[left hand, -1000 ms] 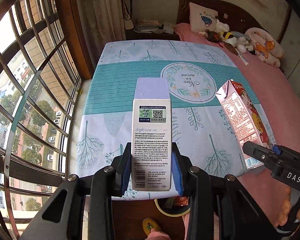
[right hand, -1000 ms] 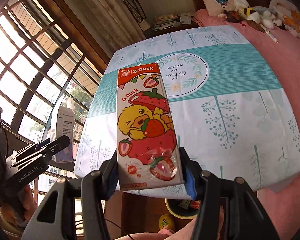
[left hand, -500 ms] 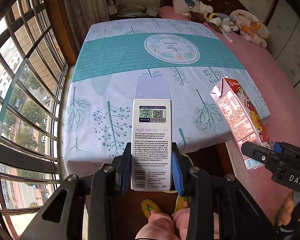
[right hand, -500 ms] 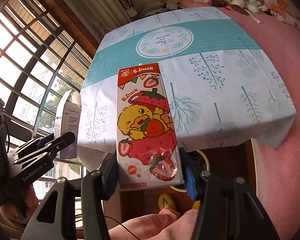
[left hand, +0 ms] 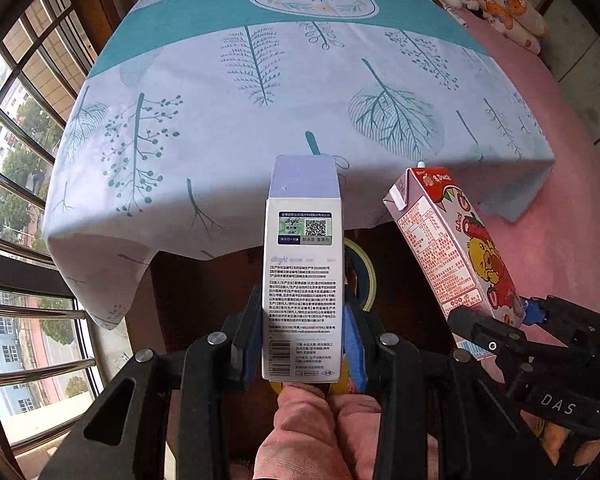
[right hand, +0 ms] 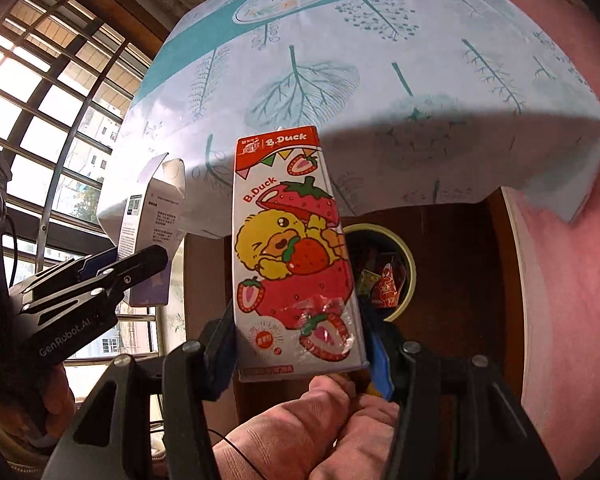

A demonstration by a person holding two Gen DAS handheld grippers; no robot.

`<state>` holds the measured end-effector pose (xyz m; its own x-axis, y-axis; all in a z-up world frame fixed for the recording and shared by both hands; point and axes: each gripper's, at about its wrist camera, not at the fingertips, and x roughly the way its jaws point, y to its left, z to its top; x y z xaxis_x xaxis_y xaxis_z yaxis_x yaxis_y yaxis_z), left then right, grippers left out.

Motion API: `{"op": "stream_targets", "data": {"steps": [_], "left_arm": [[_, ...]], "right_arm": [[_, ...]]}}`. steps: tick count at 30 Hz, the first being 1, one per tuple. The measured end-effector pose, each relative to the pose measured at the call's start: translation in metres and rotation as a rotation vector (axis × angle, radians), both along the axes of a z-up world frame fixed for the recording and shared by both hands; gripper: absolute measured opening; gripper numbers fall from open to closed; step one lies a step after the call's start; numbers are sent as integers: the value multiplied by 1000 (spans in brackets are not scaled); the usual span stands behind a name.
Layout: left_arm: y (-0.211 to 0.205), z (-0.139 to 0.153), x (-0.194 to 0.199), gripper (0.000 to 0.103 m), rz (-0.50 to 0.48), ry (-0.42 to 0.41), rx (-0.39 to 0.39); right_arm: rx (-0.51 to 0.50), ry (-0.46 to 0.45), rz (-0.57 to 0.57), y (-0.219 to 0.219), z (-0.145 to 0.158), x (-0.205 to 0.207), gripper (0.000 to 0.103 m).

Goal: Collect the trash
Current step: 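Carry white box and B.Duck carton over the bin and open both tools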

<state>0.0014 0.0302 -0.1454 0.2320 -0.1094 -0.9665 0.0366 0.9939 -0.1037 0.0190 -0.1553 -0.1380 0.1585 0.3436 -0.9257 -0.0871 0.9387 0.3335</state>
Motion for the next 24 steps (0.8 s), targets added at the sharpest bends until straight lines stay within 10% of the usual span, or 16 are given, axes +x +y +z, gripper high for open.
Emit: {"op": "stream_targets", "data": {"steps": [13,24], "left_arm": [[-55,-135,0,35,-11,83,-1],[-54,-190,11,96,56,44,-5]], "right_arm": [[-73,123,1,-23,-163,-2,54],[-103,61,-21,-18,-229,21,67]]}}
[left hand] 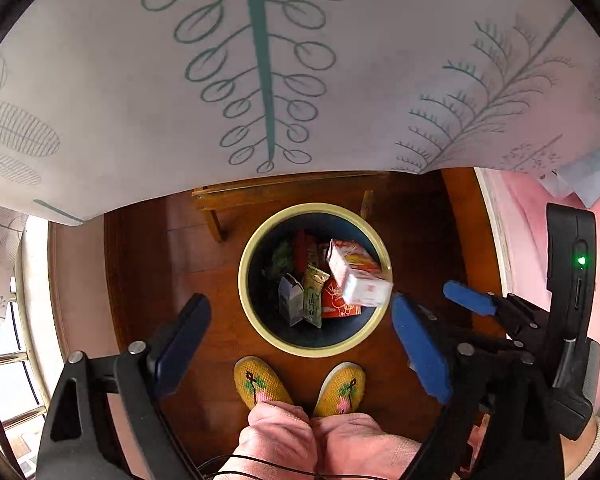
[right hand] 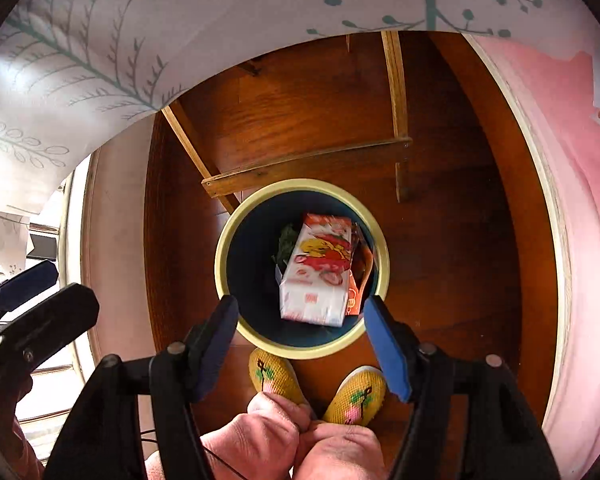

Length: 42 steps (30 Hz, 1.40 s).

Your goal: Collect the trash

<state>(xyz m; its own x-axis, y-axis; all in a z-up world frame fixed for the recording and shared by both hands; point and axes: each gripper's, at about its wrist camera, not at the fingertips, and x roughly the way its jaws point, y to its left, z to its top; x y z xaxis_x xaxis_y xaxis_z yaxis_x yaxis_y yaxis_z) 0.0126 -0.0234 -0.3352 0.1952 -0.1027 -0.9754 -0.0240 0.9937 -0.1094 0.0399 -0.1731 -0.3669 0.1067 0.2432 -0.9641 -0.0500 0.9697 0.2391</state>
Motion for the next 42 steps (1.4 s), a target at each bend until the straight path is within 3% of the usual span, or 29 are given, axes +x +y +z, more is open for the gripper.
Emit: {"op": "stream_targets", "data": {"steps": [11,25,32,42], "left_arm": [[16,7,2,98,20,-22,40],[27,74,1,98,61,-56,64],[29,124,-2,98,57,-54,49],[25,226,-13,98,48,-185,72]], "right_arm": [[25,-37,-10,-9,13,6,68],[17,-71,-15,-9,64,11,69],[16,-103,-3,-6,113,10,69],[30,-187,-10,-13,207,3,69]]}}
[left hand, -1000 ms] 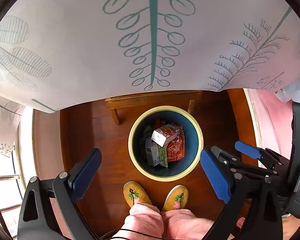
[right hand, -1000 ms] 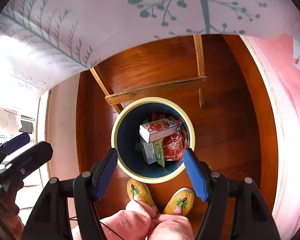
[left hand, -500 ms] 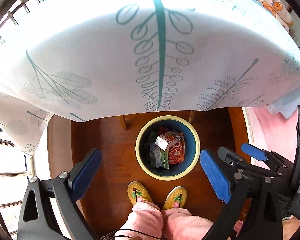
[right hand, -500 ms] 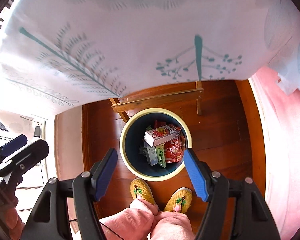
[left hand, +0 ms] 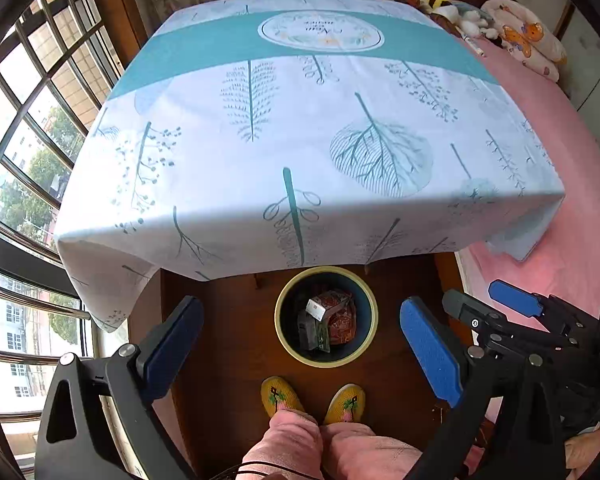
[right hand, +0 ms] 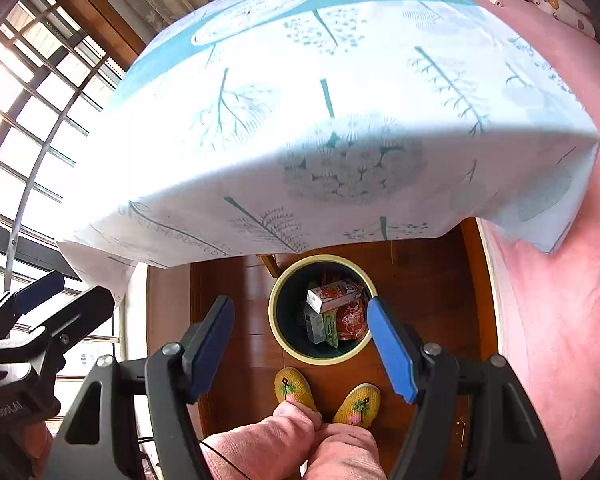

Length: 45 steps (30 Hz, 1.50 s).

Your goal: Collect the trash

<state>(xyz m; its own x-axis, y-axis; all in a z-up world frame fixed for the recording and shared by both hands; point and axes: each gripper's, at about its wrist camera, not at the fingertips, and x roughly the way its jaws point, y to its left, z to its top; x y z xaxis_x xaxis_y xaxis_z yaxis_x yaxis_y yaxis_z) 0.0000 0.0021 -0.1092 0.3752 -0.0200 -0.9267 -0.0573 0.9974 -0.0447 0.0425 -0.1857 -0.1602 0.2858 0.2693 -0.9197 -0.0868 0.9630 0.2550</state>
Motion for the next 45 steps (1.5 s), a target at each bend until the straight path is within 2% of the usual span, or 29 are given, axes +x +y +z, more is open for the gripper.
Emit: {"op": "stream_targets", "data": {"steps": [7,13,18,27,45], "left_arm": [[-1,49,-4,98,25,-72,1],[-5,70,-11,98,56,-109,-5],[-10,81,-13,98,66,-156,12],[1,100,-12,98,125,-201,30],[2,101,-10,98,136,-202,60]], "right_arm": [[31,-62,-7,-11,58,-4,69],[32,-130,4,-13,102,-6,69],[-2,-203,22,-9,125,-7,70],[-11,-256,26,-7,142,-4,69],[-20,-279,52,5,146,-2,70]]}}
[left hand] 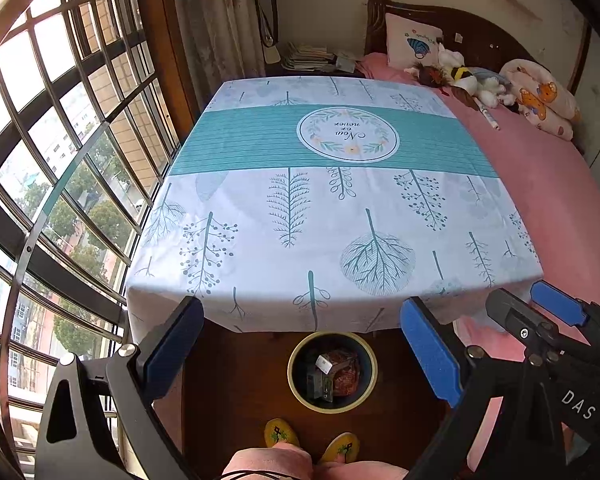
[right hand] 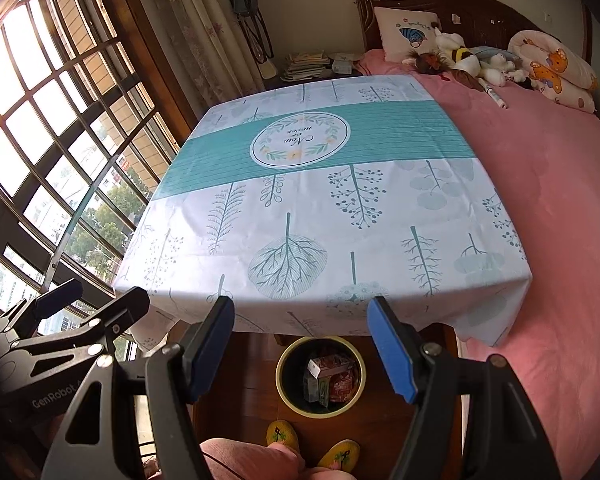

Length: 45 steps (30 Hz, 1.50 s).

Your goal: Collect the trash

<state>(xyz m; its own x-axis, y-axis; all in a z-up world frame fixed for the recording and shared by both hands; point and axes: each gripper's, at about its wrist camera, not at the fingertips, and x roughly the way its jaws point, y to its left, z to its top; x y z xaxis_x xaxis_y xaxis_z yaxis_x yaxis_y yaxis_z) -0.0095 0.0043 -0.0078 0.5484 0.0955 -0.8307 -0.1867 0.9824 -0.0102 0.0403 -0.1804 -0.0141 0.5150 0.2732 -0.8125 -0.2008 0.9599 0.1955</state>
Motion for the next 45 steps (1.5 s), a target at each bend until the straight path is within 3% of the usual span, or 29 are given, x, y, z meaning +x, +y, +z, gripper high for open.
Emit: {"op": "stream_targets", "data": {"steps": [45], "left_arm": [[-9,2,-14,98,-50,-3,18]], "right_arm": [[1,30,-14,-11,-9,-7,69]]}}
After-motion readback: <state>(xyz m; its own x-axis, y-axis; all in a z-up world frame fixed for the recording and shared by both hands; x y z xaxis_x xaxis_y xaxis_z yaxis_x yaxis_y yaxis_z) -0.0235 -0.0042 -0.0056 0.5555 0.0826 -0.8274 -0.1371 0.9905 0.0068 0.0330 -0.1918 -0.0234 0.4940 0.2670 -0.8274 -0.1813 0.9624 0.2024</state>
